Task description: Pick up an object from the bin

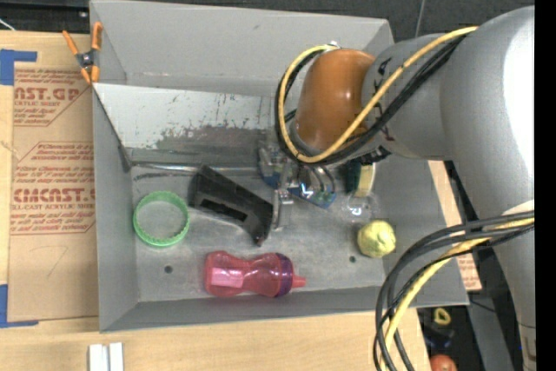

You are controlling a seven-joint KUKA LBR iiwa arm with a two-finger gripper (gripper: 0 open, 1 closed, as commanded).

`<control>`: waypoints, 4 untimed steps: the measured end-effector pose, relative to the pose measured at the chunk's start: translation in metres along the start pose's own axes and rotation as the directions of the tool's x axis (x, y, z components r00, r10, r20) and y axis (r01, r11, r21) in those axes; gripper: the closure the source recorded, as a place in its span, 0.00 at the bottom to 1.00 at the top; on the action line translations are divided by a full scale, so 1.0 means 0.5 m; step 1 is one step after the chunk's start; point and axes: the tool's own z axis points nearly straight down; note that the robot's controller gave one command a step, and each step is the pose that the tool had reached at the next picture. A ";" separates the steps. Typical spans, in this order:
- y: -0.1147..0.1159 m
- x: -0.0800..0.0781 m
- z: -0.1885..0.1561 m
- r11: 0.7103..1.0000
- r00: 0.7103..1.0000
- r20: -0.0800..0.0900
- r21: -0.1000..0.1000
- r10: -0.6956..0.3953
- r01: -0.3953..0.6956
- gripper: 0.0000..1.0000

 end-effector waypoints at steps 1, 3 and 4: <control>0.019 0.038 0.002 0.997 0.997 0.005 0.002 0.072 -0.072 0.00; 0.037 0.114 0.007 0.988 0.988 0.003 0.004 -0.153 0.153 0.00; -0.088 0.091 -0.050 0.989 0.989 0.019 0.003 -0.145 0.145 1.00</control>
Offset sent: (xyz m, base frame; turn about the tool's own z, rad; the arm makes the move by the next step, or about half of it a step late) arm -0.0059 -0.0026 0.0938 0.0068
